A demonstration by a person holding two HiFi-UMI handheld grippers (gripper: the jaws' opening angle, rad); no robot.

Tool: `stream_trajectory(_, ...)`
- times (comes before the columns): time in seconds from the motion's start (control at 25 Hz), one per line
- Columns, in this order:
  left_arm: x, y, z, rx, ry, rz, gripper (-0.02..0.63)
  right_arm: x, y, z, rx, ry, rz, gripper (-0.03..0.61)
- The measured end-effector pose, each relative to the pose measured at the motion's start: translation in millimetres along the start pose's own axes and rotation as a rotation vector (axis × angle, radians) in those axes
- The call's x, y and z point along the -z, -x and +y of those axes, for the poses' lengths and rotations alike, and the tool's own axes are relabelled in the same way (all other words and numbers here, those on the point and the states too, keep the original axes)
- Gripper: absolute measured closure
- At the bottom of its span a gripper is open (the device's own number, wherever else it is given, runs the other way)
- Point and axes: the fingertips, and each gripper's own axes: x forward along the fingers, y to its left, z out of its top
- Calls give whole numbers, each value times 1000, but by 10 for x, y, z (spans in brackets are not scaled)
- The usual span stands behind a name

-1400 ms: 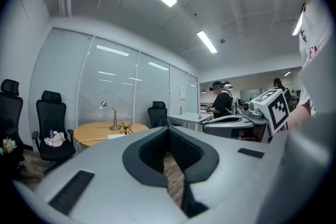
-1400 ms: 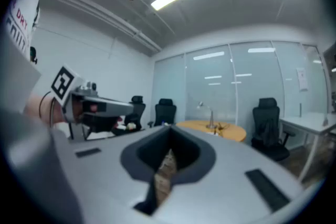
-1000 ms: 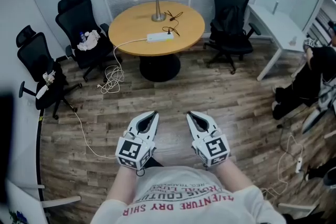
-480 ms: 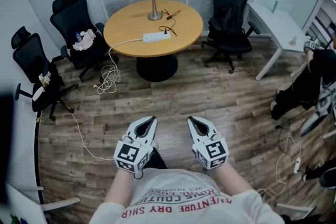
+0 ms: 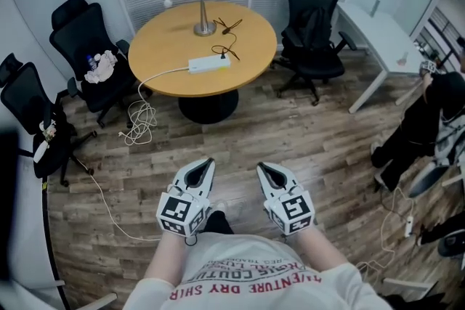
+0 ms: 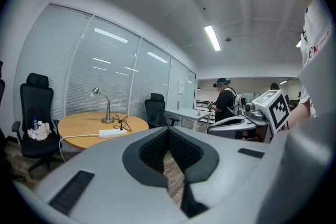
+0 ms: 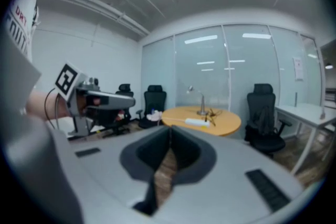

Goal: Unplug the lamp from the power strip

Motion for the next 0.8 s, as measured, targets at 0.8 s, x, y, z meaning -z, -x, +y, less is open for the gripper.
stream_trajectory(0.8,-270,-1304,1861,-15,-1,13,586,-391,-2124,-910,21,-20,44,549)
